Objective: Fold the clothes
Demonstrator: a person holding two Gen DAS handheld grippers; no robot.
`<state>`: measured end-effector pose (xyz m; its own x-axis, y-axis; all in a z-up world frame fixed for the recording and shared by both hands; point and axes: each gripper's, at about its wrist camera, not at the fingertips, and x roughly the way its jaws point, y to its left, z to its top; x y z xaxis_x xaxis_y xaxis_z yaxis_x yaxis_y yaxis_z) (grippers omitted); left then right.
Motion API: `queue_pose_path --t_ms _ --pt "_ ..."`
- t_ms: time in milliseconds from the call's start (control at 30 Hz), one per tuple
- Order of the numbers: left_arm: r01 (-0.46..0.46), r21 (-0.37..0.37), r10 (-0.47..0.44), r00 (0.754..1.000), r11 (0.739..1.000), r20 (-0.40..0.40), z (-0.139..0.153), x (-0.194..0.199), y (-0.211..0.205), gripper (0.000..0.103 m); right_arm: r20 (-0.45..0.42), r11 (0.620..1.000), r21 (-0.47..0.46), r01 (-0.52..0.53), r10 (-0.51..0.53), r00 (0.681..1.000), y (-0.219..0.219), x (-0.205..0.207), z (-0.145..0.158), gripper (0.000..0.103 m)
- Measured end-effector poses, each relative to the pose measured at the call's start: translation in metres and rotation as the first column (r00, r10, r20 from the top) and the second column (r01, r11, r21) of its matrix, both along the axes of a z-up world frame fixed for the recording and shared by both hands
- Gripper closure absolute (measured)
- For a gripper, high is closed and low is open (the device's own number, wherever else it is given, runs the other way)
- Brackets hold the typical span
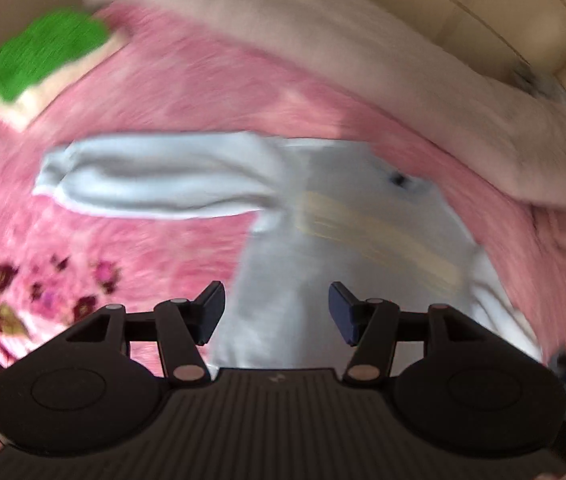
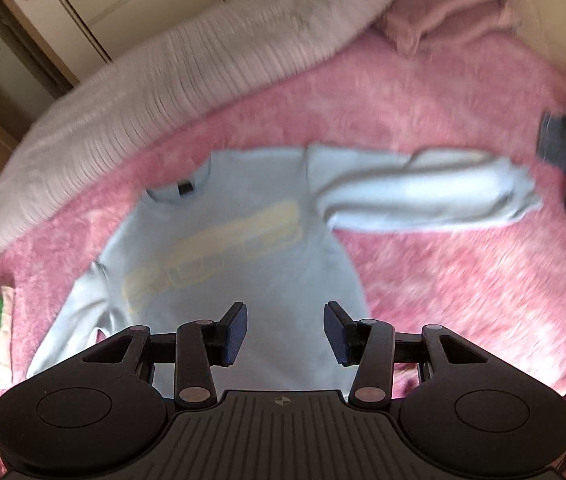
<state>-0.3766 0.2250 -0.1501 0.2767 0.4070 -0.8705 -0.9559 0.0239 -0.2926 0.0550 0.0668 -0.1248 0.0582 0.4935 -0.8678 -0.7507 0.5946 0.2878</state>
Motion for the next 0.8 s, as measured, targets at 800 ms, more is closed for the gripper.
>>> queue_pose_path --t_ms 800 --pt "-0.716 -0.028 0.701 0.674 0.698 0.234 -0.207 -0.218 0.119 0.051 0.07 0.949 -0.312 -0.042 0.067 0.995 0.109 -0.033 -0.164 0.056"
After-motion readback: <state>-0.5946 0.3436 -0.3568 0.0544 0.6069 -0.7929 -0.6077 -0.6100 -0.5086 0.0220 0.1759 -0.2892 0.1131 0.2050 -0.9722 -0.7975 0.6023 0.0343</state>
